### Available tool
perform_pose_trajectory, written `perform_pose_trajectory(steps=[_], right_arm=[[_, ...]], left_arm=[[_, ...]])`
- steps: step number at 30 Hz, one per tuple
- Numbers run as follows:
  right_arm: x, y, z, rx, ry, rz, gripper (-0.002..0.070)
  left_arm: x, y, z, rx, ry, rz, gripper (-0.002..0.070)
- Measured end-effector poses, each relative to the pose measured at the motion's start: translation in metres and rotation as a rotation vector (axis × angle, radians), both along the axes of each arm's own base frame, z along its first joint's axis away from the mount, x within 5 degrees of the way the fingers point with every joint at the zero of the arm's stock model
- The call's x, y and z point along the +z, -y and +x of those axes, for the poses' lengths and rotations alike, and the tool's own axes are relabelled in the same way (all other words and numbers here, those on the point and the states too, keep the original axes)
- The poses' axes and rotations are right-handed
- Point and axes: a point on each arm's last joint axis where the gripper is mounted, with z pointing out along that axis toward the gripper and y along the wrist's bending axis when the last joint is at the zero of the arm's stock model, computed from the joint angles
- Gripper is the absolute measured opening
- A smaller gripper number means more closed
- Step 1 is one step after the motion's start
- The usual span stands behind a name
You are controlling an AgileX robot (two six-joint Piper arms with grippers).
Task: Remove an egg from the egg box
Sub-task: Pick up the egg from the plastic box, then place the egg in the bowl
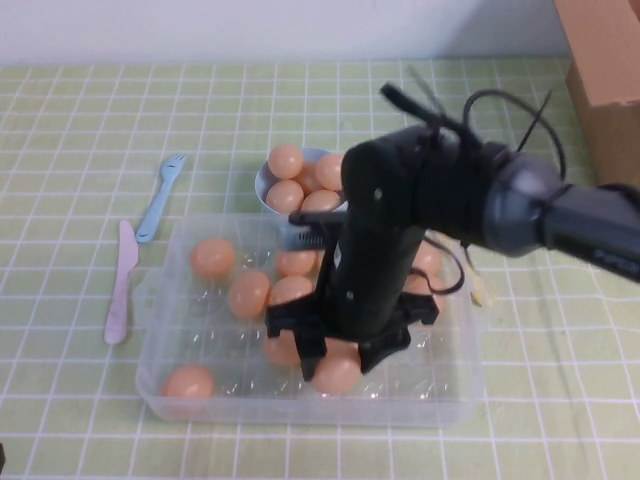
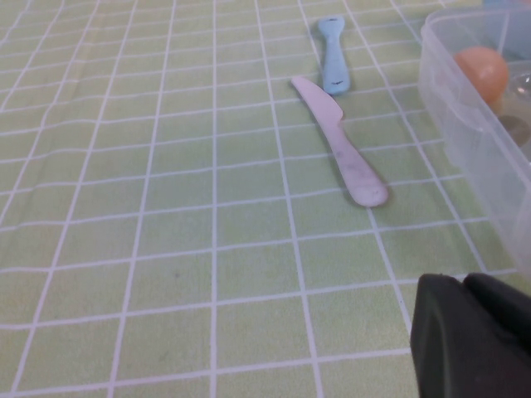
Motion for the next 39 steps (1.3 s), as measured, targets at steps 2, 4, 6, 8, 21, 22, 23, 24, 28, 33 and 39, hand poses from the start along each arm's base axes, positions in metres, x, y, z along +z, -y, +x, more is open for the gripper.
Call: perform_pose_trajectory(steps=[2,4,6,8,21,22,23,24,28,33,39], right_arm=[[0.021,0.003,-0.001,0.002,0.043,0.031,0.0417],[0.04,0.008,0.001,0.001,0.086,0.055,0.0417],[0.054,0.011,0.008,0.013,0.134,0.075,0.0417],[0.064,0.016,0.019,0.02,0.204,0.095,0.0417],[0.058,0.024,0.1,0.003,0.668,0.26,0.0416],[0.052,0.021,0.106,0.013,0.682,0.263,0.0416],[0.048,0.018,0.111,0.026,0.696,0.262,0.0416],[0.043,0.015,0.116,0.043,0.707,0.26,0.0416],[0.033,0.004,0.131,0.086,0.74,0.259,0.0416],[0.025,-0.006,0.145,0.117,0.752,0.252,0.0416],[0.013,-0.011,0.151,0.15,0.75,0.235,0.0415]], left_arm=[[0.0,0.0,0.0,0.0,0.0,0.0,-0.0005],[0.0,0.0,0.0,0.0,0.0,0.0,-0.0005],[0.0,0.0,0.0,0.0,0.0,0.0,-0.0005],[0.0,0.0,0.0,0.0,0.0,0.0,-0.0005],[0.0,0.0,0.0,0.0,0.0,0.0,-0.0005],[0.0,0.0,0.0,0.0,0.0,0.0,-0.0005],[0.0,0.0,0.0,0.0,0.0,0.0,-0.0005],[0.0,0.0,0.0,0.0,0.0,0.0,-0.0005],[0.0,0.0,0.0,0.0,0.0,0.0,-0.0005],[0.0,0.0,0.0,0.001,0.0,-0.002,-0.0005],[0.0,0.0,0.0,0.001,0.0,-0.002,-0.0005]])
